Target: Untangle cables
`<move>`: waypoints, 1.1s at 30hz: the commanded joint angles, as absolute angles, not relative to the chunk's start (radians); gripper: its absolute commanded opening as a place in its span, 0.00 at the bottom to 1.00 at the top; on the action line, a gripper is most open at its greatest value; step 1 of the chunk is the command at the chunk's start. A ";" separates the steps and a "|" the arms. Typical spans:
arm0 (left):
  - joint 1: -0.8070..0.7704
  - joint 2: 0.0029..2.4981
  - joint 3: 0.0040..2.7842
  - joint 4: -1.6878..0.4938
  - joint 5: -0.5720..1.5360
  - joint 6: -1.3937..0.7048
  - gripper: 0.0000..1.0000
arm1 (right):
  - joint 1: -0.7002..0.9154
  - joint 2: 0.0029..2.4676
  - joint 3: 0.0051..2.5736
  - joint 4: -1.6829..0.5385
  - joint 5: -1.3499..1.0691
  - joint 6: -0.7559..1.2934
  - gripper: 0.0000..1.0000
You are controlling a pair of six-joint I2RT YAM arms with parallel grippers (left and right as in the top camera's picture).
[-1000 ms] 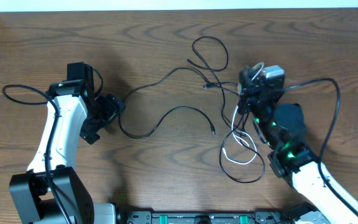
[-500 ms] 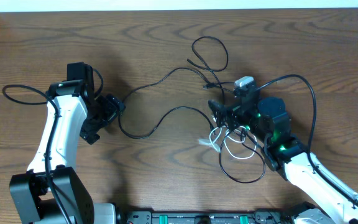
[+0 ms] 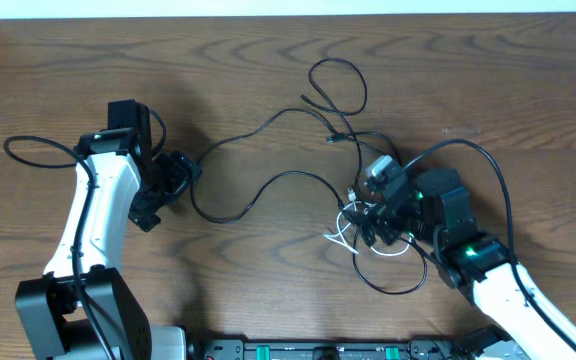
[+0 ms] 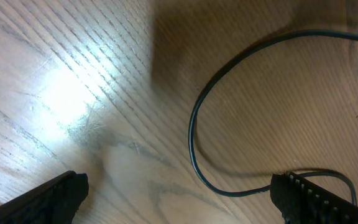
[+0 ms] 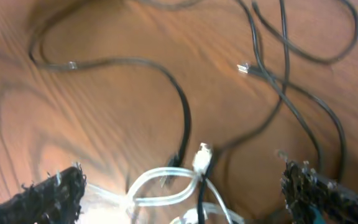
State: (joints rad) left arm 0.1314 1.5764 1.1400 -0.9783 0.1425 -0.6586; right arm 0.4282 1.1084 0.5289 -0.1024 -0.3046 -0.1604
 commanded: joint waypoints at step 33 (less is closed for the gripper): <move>0.131 1.577 1.143 -0.981 0.122 -0.668 0.99 | 0.424 1.233 0.535 -0.400 -0.321 -0.533 0.01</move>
State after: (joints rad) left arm 0.1314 1.5764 1.1400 -0.9787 0.1429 -0.6586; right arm 0.4274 1.2308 0.5289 -0.4034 -0.3035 -0.5167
